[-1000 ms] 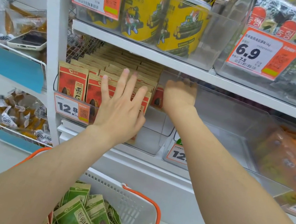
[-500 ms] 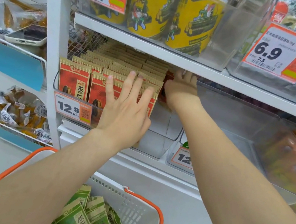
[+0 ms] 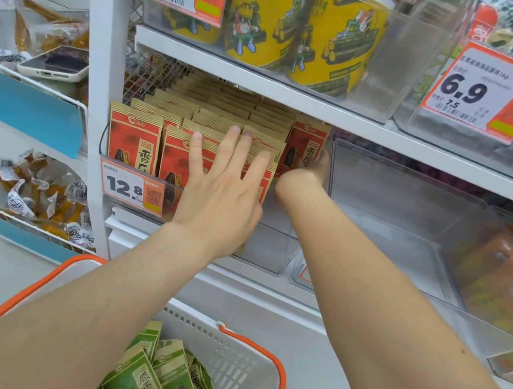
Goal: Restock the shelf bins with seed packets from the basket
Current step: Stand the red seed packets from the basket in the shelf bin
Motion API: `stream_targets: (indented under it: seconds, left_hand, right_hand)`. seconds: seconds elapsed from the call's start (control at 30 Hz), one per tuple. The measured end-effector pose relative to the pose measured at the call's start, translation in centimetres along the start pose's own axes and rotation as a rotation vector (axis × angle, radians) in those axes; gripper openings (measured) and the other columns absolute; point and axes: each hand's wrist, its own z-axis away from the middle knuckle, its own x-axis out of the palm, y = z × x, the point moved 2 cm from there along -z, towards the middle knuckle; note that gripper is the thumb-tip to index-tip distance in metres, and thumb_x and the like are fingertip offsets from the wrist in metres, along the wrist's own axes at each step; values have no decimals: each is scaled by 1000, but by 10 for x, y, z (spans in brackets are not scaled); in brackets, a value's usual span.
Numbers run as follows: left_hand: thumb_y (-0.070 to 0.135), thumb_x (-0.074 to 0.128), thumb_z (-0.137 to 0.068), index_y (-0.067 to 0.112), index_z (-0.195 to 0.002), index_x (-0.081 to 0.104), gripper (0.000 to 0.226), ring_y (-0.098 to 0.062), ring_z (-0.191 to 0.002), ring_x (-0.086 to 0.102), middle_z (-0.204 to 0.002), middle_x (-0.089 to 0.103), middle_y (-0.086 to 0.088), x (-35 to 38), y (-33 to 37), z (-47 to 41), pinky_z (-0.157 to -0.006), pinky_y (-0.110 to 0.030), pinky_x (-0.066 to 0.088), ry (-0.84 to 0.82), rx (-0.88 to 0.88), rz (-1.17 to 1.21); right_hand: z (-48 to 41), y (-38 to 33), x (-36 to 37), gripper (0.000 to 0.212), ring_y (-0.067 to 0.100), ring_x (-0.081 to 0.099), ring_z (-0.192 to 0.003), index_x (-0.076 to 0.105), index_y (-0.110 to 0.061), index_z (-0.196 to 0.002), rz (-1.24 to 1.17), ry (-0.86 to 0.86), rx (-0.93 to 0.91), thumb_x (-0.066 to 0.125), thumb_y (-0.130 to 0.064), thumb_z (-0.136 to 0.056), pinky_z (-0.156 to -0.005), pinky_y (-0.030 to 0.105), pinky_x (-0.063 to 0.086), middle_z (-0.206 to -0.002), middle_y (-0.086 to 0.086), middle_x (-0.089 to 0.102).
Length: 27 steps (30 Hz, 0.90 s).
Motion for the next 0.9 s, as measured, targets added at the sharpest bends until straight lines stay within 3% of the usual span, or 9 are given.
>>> stream_targets:
  seconds: [0.03, 0.07, 0.1, 0.17, 0.37, 0.5, 0.67, 0.77, 0.9]
  left_hand:
    - [33, 52, -92, 17, -156, 37, 68, -35, -160, 14, -167, 30, -17, 0, -1, 1, -121, -73, 8, -2, 8, 0]
    - [34, 52, -93, 17, -157, 35, 68, -35, -160, 14, -168, 28, -17, 1, -3, 1, -121, -73, 8, -5, 16, 3]
    - [34, 52, -94, 17, -158, 34, 69, -35, -160, 13, -169, 26, -17, 1, -5, 2, -121, -73, 8, -8, 24, 10]
    - [34, 51, -95, 16, -160, 30, 71, -34, -161, 10, -171, 22, -17, 0, -7, 3, -121, -72, 7, -5, 40, 34]
    - [30, 55, -93, 10, -164, 24, 79, -31, -162, 8, -173, 17, -14, -11, -11, 13, -125, -67, 8, -5, 58, 124]
    - [24, 56, -88, 8, -155, 40, 70, -36, -155, 26, -165, 32, -16, -22, -10, 28, -122, -62, 22, 70, 106, 157]
    - [20, 57, -83, 11, -101, 53, 20, -36, -92, 49, -100, 56, -11, -30, -23, 53, -83, -49, 39, 196, 124, 7]
    - [29, 52, -93, 17, -100, 51, 14, -34, -85, 58, -93, 67, -7, -22, -34, 76, -78, -42, 38, -268, 67, -95]
    - [30, 47, -103, 18, -114, 62, 22, -29, -91, 59, -106, 59, -6, -11, -49, 122, -74, -38, 46, -1046, 114, -163]
  right_hand:
    - [6, 4, 9, 78, 4, 18, -155, -3, 1, -164, 70, -57, -1, 45, -26, -108, -115, 0, 2, -174, 11, 10]
    - [10, 3, 11, 79, 19, 7, -161, -3, -11, -167, 135, -115, 84, 40, -39, -106, -130, 34, 4, -175, 11, 6]
    - [12, 5, 4, 81, 29, -2, -162, -4, -21, -167, 241, -101, 115, 36, -49, -103, -127, 56, 0, -175, 10, 0]
    - [34, 1, -14, 83, 39, -11, -160, -5, -26, -168, 305, -131, 157, 36, -54, -100, -120, 69, -11, -175, 11, -5]
    - [103, -3, -29, 75, 49, -3, -158, 11, -10, -166, 242, -35, 127, 46, -26, -102, -121, 72, -6, -172, 26, 7]
    - [151, -5, -35, 54, 42, 31, -149, 47, -9, -150, 155, 145, 89, 51, -20, -98, -124, 64, 10, -156, 23, 43]
    - [197, -31, -30, 23, 35, 55, -104, 69, -11, -106, 41, 574, 1, 61, -20, -86, -87, 45, 39, -109, 13, 61]
    - [210, -60, -13, 14, 33, 59, -91, 69, -14, -89, 17, 647, -246, 62, -25, -84, -76, 41, 34, -94, 11, 65]
    - [227, -104, 30, 33, 30, 48, -74, 39, -18, -67, 0, 326, -529, 59, -23, -93, -73, 36, 32, -79, 7, 55]
